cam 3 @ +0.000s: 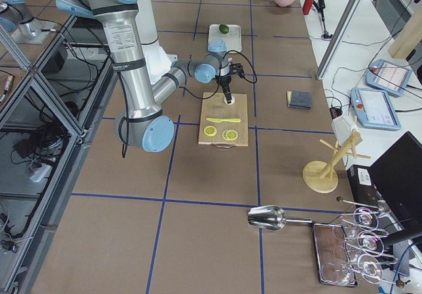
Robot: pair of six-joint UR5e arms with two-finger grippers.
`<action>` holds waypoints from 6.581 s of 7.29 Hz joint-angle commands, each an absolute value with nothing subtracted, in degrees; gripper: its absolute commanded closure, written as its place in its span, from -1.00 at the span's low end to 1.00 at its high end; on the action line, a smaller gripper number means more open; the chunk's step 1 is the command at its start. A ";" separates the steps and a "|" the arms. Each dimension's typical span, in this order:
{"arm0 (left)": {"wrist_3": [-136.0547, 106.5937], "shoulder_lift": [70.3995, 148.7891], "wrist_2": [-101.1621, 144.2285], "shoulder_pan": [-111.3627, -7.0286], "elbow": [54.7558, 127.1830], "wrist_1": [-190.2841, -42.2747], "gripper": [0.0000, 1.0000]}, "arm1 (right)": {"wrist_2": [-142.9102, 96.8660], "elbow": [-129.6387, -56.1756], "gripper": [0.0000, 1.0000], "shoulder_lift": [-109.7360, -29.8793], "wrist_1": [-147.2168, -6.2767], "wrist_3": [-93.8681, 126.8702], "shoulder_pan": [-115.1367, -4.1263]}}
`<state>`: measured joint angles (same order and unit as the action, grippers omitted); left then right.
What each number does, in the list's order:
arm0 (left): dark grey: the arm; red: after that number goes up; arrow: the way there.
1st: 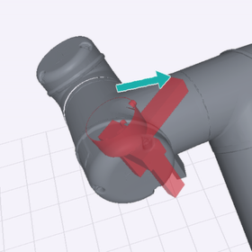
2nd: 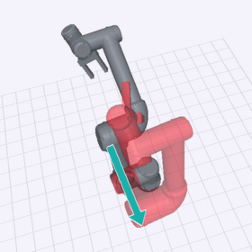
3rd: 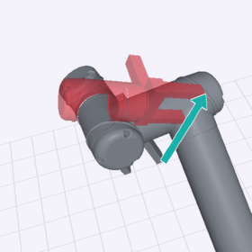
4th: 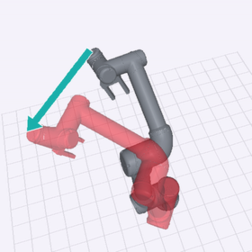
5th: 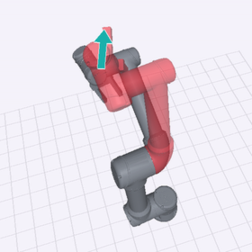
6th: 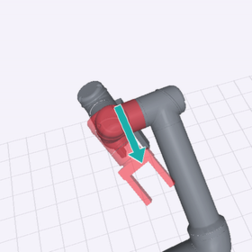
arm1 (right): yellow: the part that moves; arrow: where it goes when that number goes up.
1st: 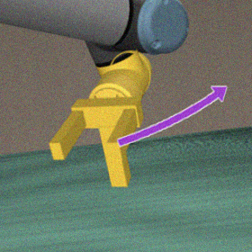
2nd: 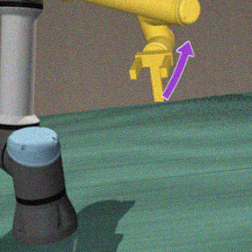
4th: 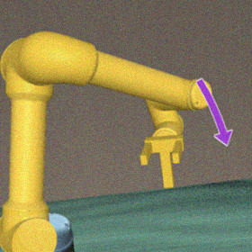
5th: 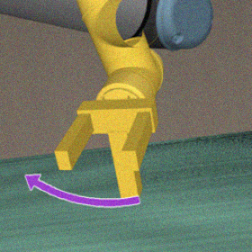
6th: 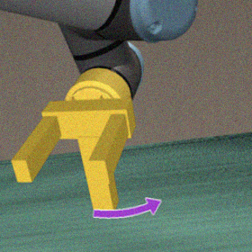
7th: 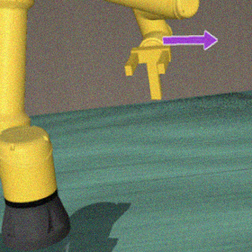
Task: Put spoon and bun in bowl
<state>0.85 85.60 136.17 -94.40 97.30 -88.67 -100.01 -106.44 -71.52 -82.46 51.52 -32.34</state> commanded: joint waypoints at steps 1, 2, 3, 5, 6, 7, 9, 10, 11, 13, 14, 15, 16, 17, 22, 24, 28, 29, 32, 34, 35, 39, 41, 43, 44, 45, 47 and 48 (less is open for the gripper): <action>0.88 85.61 136.14 -94.39 97.29 -88.68 -1.00 | -99.84 -104.52 -0.51 -69.35 -82.53 51.59 -31.47; 0.97 85.61 136.14 -94.39 97.29 -88.68 -1.00 | -99.84 -104.07 -0.39 -69.08 -82.53 51.68 -31.38; 0.97 85.61 136.14 -94.39 97.29 -88.68 -1.00 | -99.84 -103.98 -0.12 -69.08 -82.53 51.68 -31.38; 0.97 85.61 136.14 -94.39 97.29 -88.77 -1.00 | -99.93 -103.97 0.99 -69.17 -82.62 51.51 -31.11; 0.97 85.61 136.14 -94.39 97.29 -88.77 -1.00 | -100.02 -104.06 1.00 -69.17 -82.53 51.50 -31.11; 0.97 85.61 136.14 -94.39 97.38 -88.77 -1.00 | -100.02 -104.24 1.00 -68.04 -83.05 51.59 -31.03; 0.97 85.61 136.14 -94.39 97.64 -88.68 -1.00 | -99.93 -104.06 1.00 -60.43 -88.73 55.68 -30.50; 0.97 85.61 136.14 -94.39 97.73 -88.68 -1.00 | -99.76 -104.06 1.00 -55.51 -92.42 60.07 -29.19; 0.97 85.61 136.23 -94.39 97.82 -88.68 -1.00 | -98.45 -104.06 1.00 -52.59 -93.94 62.21 -27.09; 0.97 85.61 136.23 -94.39 97.82 -88.59 -1.00 | -91.70 -100.57 1.00 -48.62 -94.22 67.83 -21.38; 0.97 85.61 136.23 -94.39 97.91 -88.51 -1.00 | -90.45 -98.81 1.00 -47.65 -94.13 68.03 -20.31; 0.97 85.61 136.23 -94.39 97.91 -88.51 -1.00 | -88.70 -98.44 -0.98 -48.16 -94.04 68.20 -19.00; 0.97 85.61 136.23 -94.39 97.91 -88.42 -1.00 | -86.94 -98.26 -1.00 -47.90 -94.22 68.20 -18.98; 0.97 85.61 136.23 -94.39 97.91 -88.42 -1.00 | -87.19 -98.87 -1.00 -48.16 -94.22 67.16 -19.42; 0.97 85.69 136.23 -94.39 98.26 -88.59 -1.00 | -114.80 -99.84 -1.00 -55.95 -93.87 29.90 -49.75; 0.97 85.69 136.23 -94.39 98.52 -88.42 -1.00 | -124.76 -99.76 -1.00 -64.21 -93.77 9.77 -63.13; 0.97 85.78 136.23 -94.39 98.96 -88.68 -1.00 | -129.55 -99.67 -1.00 -84.06 -92.82 -5.71 -81.27; 0.97 85.78 136.32 -94.39 99.31 -88.68 -1.00 | -129.12 -99.15 -1.00 -88.11 -92.03 -6.15 -83.82; 0.97 85.78 136.23 -94.31 99.75 -88.68 -1.00 | -132.79 -98.88 -1.00 -93.25 -92.11 -5.45 -89.12; 1.05 85.69 136.23 -94.13 100.54 -88.42 -1.00 | -132.80 -98.79 -1.00 -92.99 -92.11 -5.27 -89.12; 1.05 85.52 136.23 -94.04 100.81 -88.33 -1.00 | -132.80 -98.79 -1.00 -92.90 -92.02 -5.27 -89.12; 1.05 85.52 136.23 -94.04 100.99 -88.77 -1.00 | -132.54 -98.97 -1.00 -93.34 -89.21 -5.54 -89.12; 0.97 85.43 136.23 -94.04 100.90 -88.51 -1.00 | -132.45 -99.57 -1.00 -93.17 -89.12 -6.24 -89.12; 0.97 85.34 136.23 -94.04 100.90 -88.50 -1.00 | -132.45 -98.97 -1.00 -93.16 -89.21 -5.80 -89.12; 1.05 85.34 136.23 -94.04 100.90 -88.51 -1.00 | -132.63 -99.66 -1.00 -93.25 -89.12 -5.54 -89.12; 0.97 85.34 136.23 -94.04 100.90 -88.59 -1.00 | -132.80 -99.67 -1.00 -93.16 -89.21 -5.54 -89.12; 0.97 85.34 136.23 -94.04 100.90 -88.68 -1.00 | -132.80 -99.58 -1.00 -93.16 -89.21 -5.54 -89.12; 0.97 85.34 136.23 -94.04 100.90 -88.77 -1.00 | -132.72 -99.58 -1.00 -93.16 -89.21 -5.54 -89.12</action>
